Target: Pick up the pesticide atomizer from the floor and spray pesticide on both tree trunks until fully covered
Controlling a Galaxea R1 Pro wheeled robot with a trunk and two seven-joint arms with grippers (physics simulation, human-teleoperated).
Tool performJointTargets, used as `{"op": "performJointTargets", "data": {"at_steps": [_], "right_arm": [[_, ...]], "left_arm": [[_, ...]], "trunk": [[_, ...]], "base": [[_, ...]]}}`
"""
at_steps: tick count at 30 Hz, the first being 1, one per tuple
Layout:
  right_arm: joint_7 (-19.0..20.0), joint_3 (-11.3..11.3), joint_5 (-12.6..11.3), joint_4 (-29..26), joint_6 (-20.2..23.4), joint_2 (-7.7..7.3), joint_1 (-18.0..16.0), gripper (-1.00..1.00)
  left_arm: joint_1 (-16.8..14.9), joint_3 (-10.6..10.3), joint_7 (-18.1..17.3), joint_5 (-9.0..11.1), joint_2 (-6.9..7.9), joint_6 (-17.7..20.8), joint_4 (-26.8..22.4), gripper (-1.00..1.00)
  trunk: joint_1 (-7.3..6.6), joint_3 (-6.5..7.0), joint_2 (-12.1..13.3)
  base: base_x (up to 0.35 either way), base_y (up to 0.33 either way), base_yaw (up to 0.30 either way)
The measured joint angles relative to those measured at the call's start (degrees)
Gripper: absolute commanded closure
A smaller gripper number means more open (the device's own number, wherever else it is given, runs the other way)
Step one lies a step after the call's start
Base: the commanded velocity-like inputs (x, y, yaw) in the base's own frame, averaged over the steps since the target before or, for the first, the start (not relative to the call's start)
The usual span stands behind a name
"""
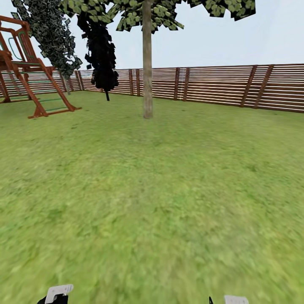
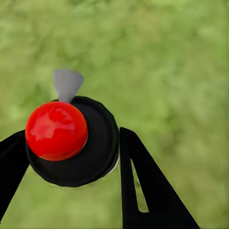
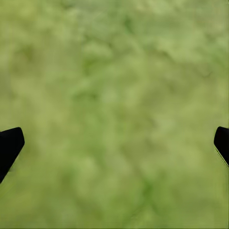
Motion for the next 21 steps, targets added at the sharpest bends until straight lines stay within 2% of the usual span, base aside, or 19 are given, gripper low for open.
{"op": "performJointTargets", "data": {"at_steps": [21], "right_arm": [[0.0,0.03,0.0,0.01,0.0,0.0,0.0,-1.0]], "left_arm": [[0.0,0.0,0.0,0.0,0.0,0.0,0.0,1.0]], "trunk": [[0.0,0.0,0.0]], "base": [[0.34,0.0,0.0]]}}
